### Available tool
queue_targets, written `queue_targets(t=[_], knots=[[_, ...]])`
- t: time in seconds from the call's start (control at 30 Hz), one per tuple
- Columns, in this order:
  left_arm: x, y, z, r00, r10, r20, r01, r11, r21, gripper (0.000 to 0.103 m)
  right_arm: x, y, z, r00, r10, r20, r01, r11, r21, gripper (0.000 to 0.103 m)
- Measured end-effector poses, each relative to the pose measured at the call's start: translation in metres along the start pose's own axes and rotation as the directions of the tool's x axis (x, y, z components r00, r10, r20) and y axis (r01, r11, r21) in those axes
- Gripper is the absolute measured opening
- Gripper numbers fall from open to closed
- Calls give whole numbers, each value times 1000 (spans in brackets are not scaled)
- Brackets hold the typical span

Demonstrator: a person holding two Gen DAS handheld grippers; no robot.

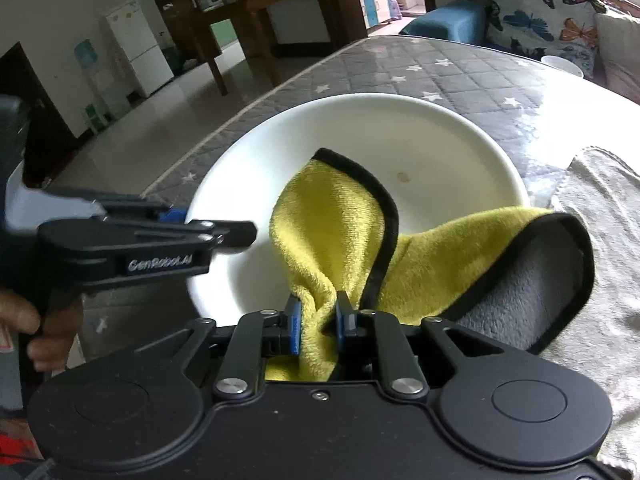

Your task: Clean bowl

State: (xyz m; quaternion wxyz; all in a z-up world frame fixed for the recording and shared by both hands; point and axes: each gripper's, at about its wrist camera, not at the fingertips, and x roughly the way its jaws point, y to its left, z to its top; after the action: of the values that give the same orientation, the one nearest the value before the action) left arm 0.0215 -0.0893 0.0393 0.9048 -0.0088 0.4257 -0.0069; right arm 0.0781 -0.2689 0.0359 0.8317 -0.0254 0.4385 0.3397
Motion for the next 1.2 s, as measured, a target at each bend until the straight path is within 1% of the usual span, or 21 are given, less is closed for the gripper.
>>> queue_targets(t=[0.2,0.37,0.63,0.8,0.93,1.2], knots=[[8,6,8,1000,-16,-23,17,999,51,32,2,-4,3,1000,24,-11,-24,1000,16,16],[15,9,9,999,-32,-35,34,997,69,33,4,-7,6,999,44,-20,-43,999,30,16],[21,12,9,998,-43,-42,45,997,67,34,4,-18,10,1000,-15,-26,15,1000,0,16],[23,14,8,998,-45,-42,47,998,43,35,5,-24,15,998,-57,-13,57,998,-9,16],[20,15,5,997,-51,-55,51,999,-10,35,8,-29,21,995,-99,5,99,995,-21,15],[15,15,-2,995,-66,-78,56,992,-116,36,11,-35,23,992,-123,28,123,992,-21,16]])
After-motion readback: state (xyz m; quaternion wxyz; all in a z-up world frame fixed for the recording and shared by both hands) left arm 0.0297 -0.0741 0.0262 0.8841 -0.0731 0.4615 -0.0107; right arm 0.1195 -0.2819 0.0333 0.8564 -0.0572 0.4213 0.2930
